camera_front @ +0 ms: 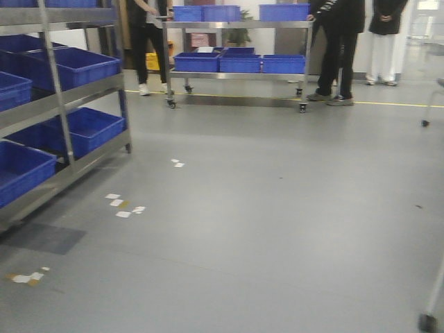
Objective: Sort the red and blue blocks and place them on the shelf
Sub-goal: 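Drive the base up to the metal shelf holding blue bins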
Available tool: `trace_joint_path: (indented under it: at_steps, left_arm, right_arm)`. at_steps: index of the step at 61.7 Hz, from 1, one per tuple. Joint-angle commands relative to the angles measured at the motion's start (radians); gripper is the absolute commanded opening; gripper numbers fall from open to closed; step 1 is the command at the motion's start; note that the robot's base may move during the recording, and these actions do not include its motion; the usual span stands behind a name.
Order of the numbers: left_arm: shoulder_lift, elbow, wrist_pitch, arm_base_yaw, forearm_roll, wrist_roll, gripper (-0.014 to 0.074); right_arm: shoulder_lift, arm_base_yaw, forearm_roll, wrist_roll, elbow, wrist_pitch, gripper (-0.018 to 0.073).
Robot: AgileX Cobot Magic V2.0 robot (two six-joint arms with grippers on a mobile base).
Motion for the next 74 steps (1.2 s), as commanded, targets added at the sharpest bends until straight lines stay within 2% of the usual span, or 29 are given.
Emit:
trace_joint_path:
  at_steps: [1, 74]
  left_arm:
    - [0.003, -0.029, -0.070, 0.000, 0.012, -0.005, 0.0125]
    - [0.003, -0.029, -0.070, 0.000, 0.012, -0.005, 0.0125]
  right_arm:
    - [-0.001, -0.006, -0.010, -0.007, -0.028, -0.088, 0.0049]
    - [-0.001, -0.006, -0.010, -0.007, -0.028, -0.088, 0.0049]
